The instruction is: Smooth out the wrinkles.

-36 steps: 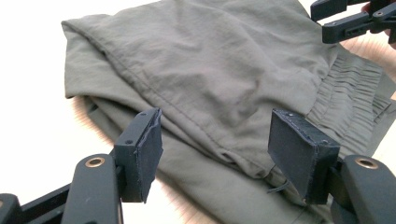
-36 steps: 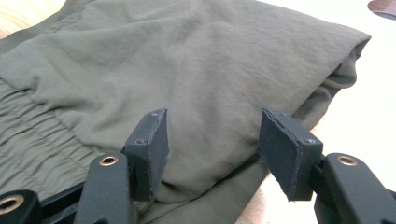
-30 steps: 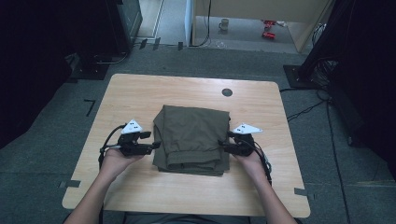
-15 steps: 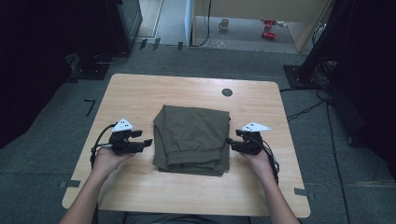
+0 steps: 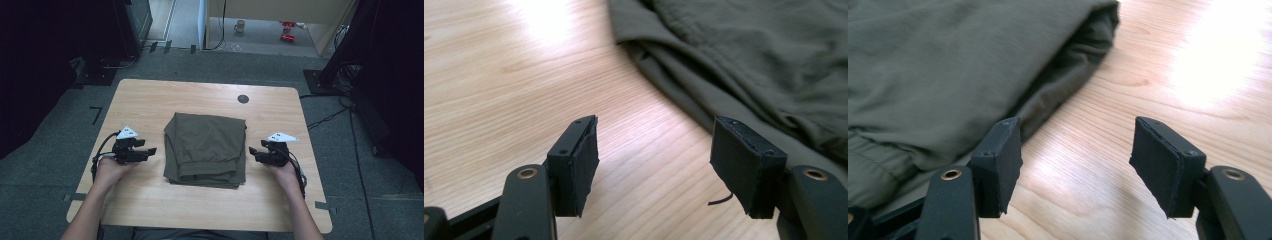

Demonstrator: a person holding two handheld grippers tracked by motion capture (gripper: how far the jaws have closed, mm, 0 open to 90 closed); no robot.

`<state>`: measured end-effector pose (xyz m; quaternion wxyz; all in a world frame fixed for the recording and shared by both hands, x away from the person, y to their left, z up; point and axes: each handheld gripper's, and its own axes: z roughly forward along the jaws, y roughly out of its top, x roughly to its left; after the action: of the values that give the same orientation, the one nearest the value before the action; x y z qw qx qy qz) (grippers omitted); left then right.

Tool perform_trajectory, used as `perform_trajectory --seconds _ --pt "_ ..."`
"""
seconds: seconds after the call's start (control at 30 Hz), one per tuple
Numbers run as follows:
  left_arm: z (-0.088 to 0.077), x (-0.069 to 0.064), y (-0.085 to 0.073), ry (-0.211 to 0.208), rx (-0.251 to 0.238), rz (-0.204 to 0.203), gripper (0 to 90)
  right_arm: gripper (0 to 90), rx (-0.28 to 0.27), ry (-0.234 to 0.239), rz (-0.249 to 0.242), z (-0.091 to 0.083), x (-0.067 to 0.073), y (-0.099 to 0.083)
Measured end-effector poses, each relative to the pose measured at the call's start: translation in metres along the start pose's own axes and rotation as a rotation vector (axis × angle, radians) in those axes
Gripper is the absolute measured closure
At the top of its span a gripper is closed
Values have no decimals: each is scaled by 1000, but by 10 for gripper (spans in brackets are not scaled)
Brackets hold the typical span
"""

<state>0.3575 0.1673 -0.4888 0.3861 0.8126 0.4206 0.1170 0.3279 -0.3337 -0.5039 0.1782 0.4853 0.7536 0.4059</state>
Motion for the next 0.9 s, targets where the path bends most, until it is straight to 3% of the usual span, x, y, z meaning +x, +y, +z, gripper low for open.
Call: perform_trajectory --seconds 0.17,0.5,0.67,0.9 --pt "2 12 -6 34 11 -46 372 345 10 -28 19 -2 -10 -4" --pt "4 25 -15 88 29 -60 372 275 57 -98 18 -4 -28 -14" --pt "5 29 -18 105 14 -48 372 250 77 -119 8 -3 -33 -17" --pt "6 32 -26 162 -28 30 353 191 70 -115 -29 -3 -39 -22"
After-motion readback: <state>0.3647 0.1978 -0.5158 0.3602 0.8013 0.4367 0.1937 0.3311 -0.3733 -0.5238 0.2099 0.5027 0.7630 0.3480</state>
